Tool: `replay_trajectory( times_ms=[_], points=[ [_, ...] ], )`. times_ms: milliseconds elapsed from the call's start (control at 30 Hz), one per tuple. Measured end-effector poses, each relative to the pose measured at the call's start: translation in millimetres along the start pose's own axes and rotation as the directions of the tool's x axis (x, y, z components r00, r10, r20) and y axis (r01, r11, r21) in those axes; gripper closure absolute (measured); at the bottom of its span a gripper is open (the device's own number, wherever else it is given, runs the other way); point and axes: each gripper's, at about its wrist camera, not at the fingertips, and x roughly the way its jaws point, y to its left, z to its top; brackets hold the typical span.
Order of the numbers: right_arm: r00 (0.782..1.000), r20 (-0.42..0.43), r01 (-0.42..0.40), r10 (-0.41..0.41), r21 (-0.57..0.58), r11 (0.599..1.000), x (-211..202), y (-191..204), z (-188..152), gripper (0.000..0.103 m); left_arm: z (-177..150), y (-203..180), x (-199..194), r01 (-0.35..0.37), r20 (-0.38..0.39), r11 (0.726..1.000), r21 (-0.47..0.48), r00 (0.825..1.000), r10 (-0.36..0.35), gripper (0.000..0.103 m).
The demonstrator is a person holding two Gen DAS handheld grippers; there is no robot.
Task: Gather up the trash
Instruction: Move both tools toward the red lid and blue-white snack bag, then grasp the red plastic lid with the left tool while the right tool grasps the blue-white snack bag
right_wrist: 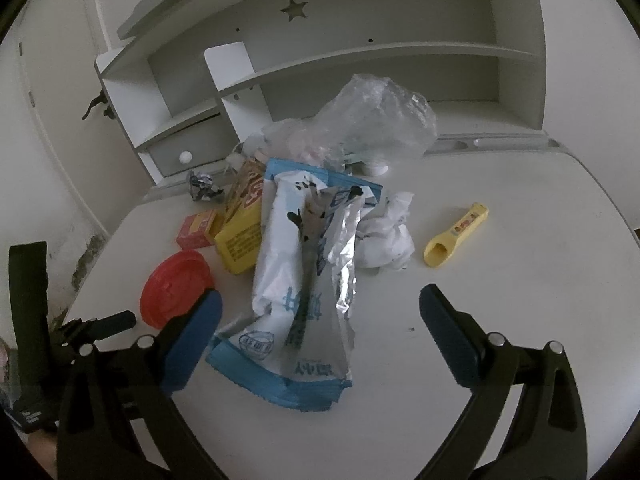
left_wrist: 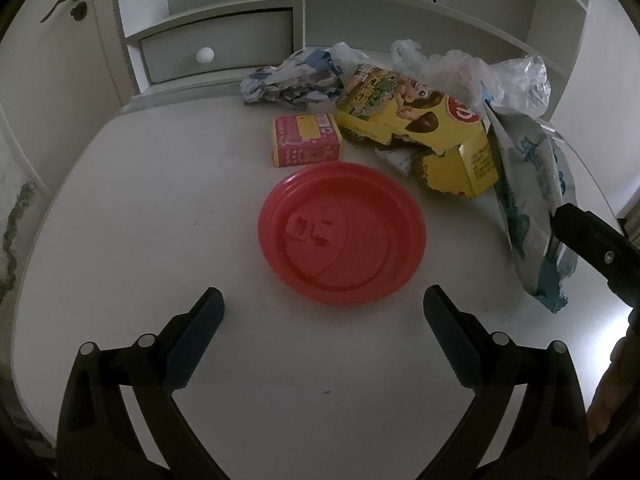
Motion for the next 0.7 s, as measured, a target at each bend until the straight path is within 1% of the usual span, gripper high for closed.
replay_trajectory(
  times_ms=[100,200,267,300,333,367,400,433,467,500,567,600,700],
  points=[
    [1.000,0.000,0.002,-0.002,-0.006,1.000,2,3,4,0.012,6,-1,3,-0.009,0.003,1.000,0.012,1.000,0.009,0.006],
    [1.000,-0.008,0.017,-0.017,-0.012,1.000,6,4,7,0.018,13,-5,6,-0.013,0.008,0.999,0.030,1.000,0.013,0.006],
    [0.999,-0.022,0.032,-0.032,-0.017,0.999,12,4,10,0.027,19,-8,10,-0.027,0.011,0.998,0.051,1.000,0.026,0.006],
    [0.999,-0.032,0.028,-0.029,-0.015,0.999,15,3,10,0.036,21,-8,12,-0.028,0.008,0.998,0.057,1.000,0.027,0.006],
    [0.999,-0.038,0.012,-0.012,-0.009,1.000,17,2,10,0.049,23,-8,14,-0.023,0.005,0.998,0.061,1.000,0.022,0.006],
    [0.999,-0.052,0.012,-0.013,-0.008,1.000,21,2,11,0.056,25,-7,16,-0.020,0.000,0.998,0.063,1.000,0.020,0.006],
    [0.998,-0.054,0.012,-0.013,-0.014,1.000,23,2,10,0.058,26,-7,17,-0.021,0.008,0.997,0.069,1.000,0.021,0.006],
    [0.999,-0.051,0.010,-0.011,-0.018,1.000,24,2,11,0.062,27,-6,18,-0.005,0.015,0.997,0.071,1.000,0.004,0.009],
    [0.999,-0.046,0.001,-0.002,-0.017,1.000,23,2,12,0.065,28,-6,18,0.021,0.026,0.998,0.063,0.999,-0.023,0.014],
    [0.999,-0.044,-0.006,0.006,-0.011,1.000,22,0,13,0.069,30,-4,15,0.018,0.038,0.998,0.062,0.999,-0.021,0.023],
    [0.999,-0.034,-0.029,0.030,0.013,0.999,19,-5,16,0.075,32,0,11,0.060,0.057,0.997,0.039,0.996,-0.062,0.024],
    [0.999,-0.026,-0.036,0.037,0.022,0.999,17,-7,18,0.080,32,3,9,0.067,0.064,0.997,0.028,0.996,-0.069,0.024],
    [0.999,0.025,-0.041,0.040,0.040,0.998,1,-15,28,0.081,35,8,-1,0.056,0.105,0.998,0.023,0.993,-0.058,0.024]
  ],
)
